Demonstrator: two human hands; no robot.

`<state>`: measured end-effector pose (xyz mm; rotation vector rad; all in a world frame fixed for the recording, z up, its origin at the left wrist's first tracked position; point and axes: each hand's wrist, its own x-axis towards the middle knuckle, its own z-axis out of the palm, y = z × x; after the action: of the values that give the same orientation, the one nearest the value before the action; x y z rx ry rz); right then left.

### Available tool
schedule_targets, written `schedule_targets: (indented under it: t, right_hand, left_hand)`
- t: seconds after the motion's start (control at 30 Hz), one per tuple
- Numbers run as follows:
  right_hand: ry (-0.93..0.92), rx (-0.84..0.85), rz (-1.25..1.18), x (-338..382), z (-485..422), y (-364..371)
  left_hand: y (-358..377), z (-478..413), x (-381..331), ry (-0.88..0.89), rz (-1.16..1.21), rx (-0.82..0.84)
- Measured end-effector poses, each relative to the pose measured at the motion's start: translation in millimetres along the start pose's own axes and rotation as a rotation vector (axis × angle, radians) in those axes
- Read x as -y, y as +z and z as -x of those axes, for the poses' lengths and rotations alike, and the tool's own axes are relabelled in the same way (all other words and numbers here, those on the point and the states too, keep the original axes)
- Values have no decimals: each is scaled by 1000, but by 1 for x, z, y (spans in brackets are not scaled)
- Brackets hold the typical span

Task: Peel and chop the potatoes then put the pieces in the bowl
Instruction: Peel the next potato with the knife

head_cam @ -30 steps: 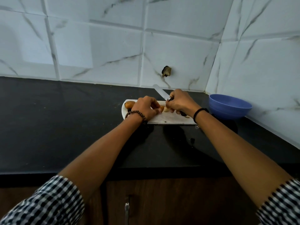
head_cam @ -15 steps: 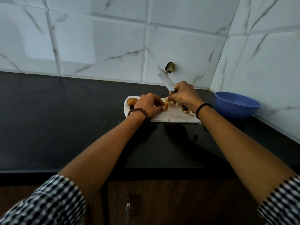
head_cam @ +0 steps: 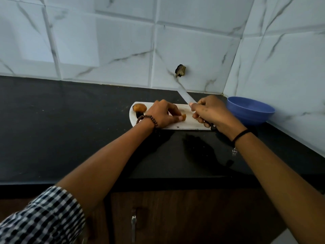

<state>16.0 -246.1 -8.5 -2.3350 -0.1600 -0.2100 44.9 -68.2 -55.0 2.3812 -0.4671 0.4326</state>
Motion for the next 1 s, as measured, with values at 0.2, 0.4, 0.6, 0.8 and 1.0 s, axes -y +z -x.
schedule_targets:
  t: [0.2, 0.4, 0.6, 0.8, 1.0]
  right_hand:
    - [-101, 27, 316, -10, 27, -2]
    - [-179, -34, 543, -10, 37, 12]
    - [-173, -42, 619, 0, 43, 15]
    - [-188, -15, 656, 10, 49, 15]
    - [-198, -24, 640, 7, 58, 12]
  left_hand:
    - [2, 0, -3, 9, -49, -9]
    - [2, 2, -4, 48, -108, -18]
    - [4, 0, -4, 72, -158, -51]
    - [4, 0, -5, 77, -173, -58]
    - [4, 0, -6, 55, -174, -49]
